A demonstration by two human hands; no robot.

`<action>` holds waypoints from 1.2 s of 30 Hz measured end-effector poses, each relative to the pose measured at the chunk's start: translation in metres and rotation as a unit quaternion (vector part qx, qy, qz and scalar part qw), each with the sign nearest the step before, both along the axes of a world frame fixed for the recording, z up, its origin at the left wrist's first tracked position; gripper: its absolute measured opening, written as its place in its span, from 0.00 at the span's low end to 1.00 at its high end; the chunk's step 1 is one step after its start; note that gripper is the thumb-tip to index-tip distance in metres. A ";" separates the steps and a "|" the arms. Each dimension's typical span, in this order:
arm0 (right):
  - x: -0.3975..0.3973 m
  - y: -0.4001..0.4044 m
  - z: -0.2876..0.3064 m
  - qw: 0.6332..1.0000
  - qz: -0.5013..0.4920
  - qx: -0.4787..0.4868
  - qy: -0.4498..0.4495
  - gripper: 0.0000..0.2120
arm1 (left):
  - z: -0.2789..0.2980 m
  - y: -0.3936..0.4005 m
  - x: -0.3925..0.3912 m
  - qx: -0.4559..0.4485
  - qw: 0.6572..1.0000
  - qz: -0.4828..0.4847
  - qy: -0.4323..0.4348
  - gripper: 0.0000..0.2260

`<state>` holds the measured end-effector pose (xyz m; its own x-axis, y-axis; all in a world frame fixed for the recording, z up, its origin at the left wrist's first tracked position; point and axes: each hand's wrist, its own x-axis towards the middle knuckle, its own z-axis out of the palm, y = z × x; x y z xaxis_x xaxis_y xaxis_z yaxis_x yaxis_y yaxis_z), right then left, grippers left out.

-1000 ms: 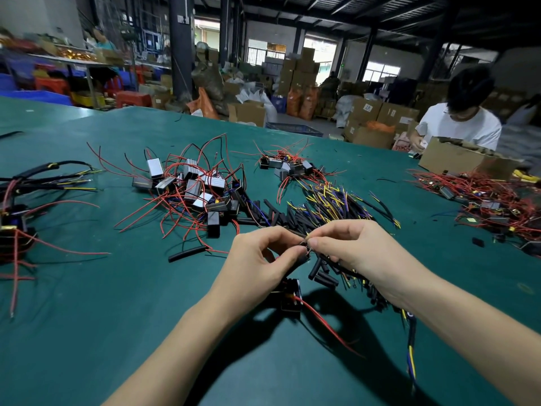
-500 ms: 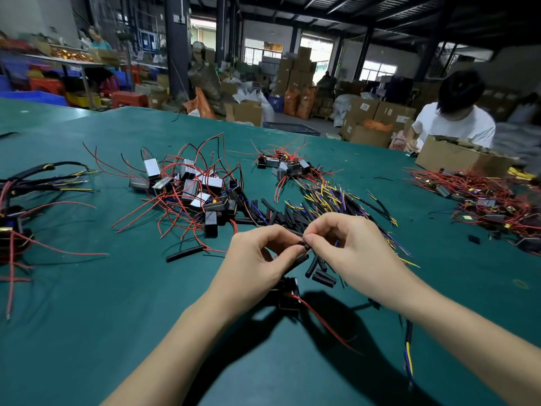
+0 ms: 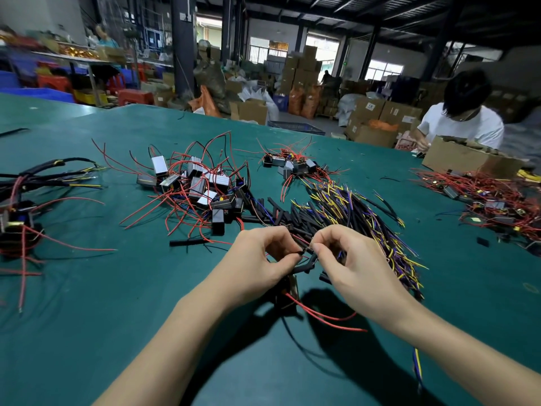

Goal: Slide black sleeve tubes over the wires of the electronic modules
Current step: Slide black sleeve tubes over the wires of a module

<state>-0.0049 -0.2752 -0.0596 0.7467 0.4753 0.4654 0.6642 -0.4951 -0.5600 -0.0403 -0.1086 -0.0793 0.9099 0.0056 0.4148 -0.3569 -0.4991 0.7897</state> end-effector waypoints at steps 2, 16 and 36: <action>0.001 0.001 0.000 1.000 0.003 0.005 0.005 0.07 | -0.001 0.002 0.001 0.001 1.000 -0.002 0.003 0.08; 0.011 0.002 0.005 0.980 0.019 0.098 0.172 0.07 | 0.003 -0.010 -0.005 0.091 0.979 0.070 -0.169 0.04; 0.021 0.000 0.006 0.997 0.056 0.037 0.027 0.06 | 0.008 -0.016 -0.002 0.024 0.992 0.088 -0.089 0.04</action>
<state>0.0162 -0.2751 -0.0532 0.7158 0.5223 0.4635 0.6811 -0.3758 -0.6284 -0.0420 -0.1248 -0.0718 0.8093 0.1348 0.5717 -0.3918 -0.6012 0.6964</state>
